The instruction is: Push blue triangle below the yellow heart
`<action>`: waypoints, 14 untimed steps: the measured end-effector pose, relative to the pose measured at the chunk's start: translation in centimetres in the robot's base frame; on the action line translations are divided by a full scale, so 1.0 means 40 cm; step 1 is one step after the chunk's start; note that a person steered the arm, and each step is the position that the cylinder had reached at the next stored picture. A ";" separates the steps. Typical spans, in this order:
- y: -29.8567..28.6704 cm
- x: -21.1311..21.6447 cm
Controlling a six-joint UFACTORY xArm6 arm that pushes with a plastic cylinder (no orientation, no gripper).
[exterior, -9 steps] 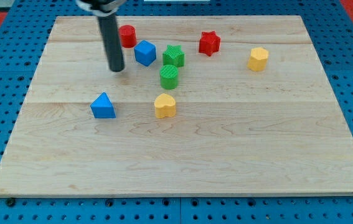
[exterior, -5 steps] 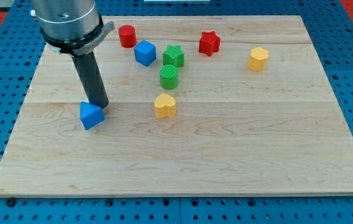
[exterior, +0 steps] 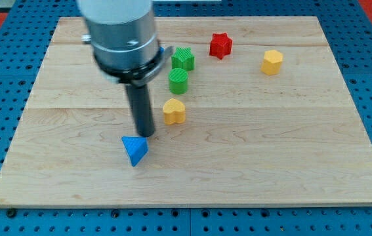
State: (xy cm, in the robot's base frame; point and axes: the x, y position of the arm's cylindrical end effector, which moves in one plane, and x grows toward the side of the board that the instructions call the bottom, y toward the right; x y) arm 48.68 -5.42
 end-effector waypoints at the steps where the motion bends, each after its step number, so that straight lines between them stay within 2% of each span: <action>1: 0.029 -0.046; 2: 0.029 -0.045; 3: -0.056 0.022; 4: -0.274 0.037; 5: -0.306 0.146; 6: -0.077 0.208; 7: -0.008 0.134; 8: -0.009 0.129; 9: -0.176 0.120; 10: -0.221 0.124; 11: -0.135 0.113; 12: -0.228 0.110; 14: -0.197 0.041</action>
State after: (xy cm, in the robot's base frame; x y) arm 50.33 -13.32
